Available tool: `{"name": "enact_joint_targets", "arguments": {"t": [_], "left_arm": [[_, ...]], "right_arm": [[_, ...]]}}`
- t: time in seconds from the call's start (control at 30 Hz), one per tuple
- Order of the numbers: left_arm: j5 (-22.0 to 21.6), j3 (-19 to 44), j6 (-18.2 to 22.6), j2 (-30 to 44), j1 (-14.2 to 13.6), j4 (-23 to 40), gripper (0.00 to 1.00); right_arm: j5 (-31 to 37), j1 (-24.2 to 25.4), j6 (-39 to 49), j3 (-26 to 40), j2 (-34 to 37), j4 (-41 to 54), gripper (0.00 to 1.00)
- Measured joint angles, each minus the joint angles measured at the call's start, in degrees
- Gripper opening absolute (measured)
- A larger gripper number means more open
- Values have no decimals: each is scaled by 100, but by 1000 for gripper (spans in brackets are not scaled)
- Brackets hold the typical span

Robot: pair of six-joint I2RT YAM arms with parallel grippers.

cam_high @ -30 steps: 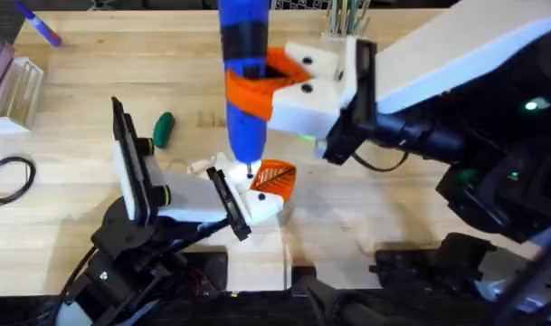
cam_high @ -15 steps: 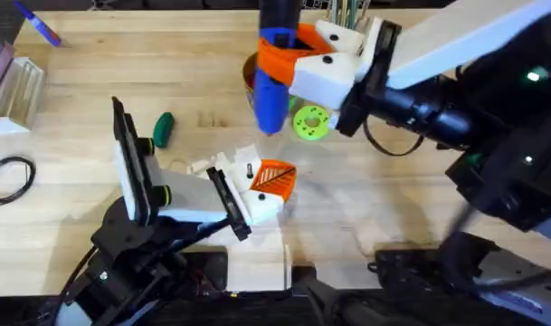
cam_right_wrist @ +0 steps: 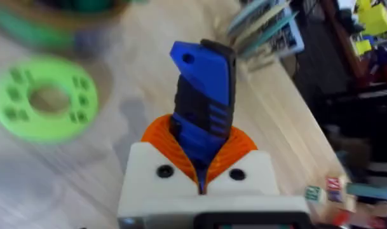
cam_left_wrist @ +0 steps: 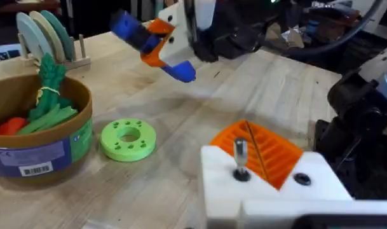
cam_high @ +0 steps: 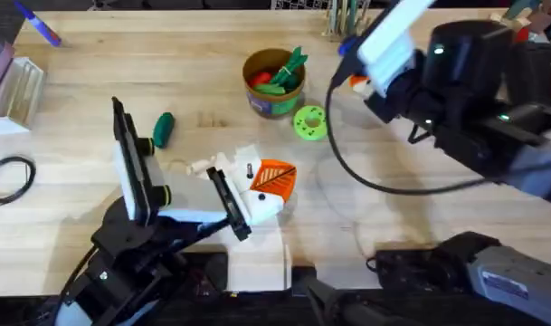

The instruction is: Pick up the gripper from the table and insert it into the empty holder that is missing its gripper. Then pick up a screw, insert it into the mounting hole, and use the screwdriver to tighten it. Finally, clean up the table by picking up the vegetable and placing it into the bucket.

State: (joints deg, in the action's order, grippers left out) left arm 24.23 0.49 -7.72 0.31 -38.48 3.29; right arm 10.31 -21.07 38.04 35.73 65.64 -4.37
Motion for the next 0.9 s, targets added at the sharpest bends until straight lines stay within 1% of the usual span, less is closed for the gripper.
{"name": "enact_joint_targets", "arguments": {"t": [0.1, 0.2, 0.33, 0.37, 0.4, 0.47, 0.57, 0.6, 0.63, 0.7, 0.77, 0.8, 0.87, 0.9], "left_arm": [[0, 0, 0, 0, 0, 2, 5], [0, 0, -1, -1, 0, 0, 5], [-1, 0, -1, -1, 0, 1, 5], [0, 0, 1, 1, 0, 0, 5], [0, 0, -1, -1, 0, 2, 5], [0, 0, -1, -1, 0, 0, 5], [0, 0, -1, -1, 0, 2, 5], [0, 0, 1, 1, 0, 2, 6], [-1, 0, 2, -1, 0, 2, 36], [0, 0, 11, -1, 0, 2, 172], [-1, 0, 19, -1, 0, 1, 472], [0, 0, 21, -1, 0, 2, 640], [0, 0, 12, 0, 0, 2, 932], [-2, 0, 21, -1, 0, 2, 970]], "right_arm": [[446, 41, 1132, 0, 658, 114, 19], [691, 34, 1963, 0, 1255, 115, 19], [901, 15, 2551, 0, 1766, 181, 19], [945, 2, 2637, 0, 1825, 217, 39], [969, -11, 2693, 0, 1845, 268, 110], [1045, -53, 2776, 6, 1837, 344, 316], [1135, -100, 2617, 111, 1773, 468, 764], [1171, -106, 2520, 137, 1755, 513, 883], [1199, -110, 2376, 176, 1728, 604, 921], [1241, -110, 2044, 212, 1690, 834, 934], [1276, -110, 1593, 254, 1619, 1155, 934], [1280, -110, 1348, 280, 1573, 1338, 935], [1279, -110, 908, 320, 1478, 1690, 935], [1276, -110, 684, 334, 1417, 1874, 935]]}}
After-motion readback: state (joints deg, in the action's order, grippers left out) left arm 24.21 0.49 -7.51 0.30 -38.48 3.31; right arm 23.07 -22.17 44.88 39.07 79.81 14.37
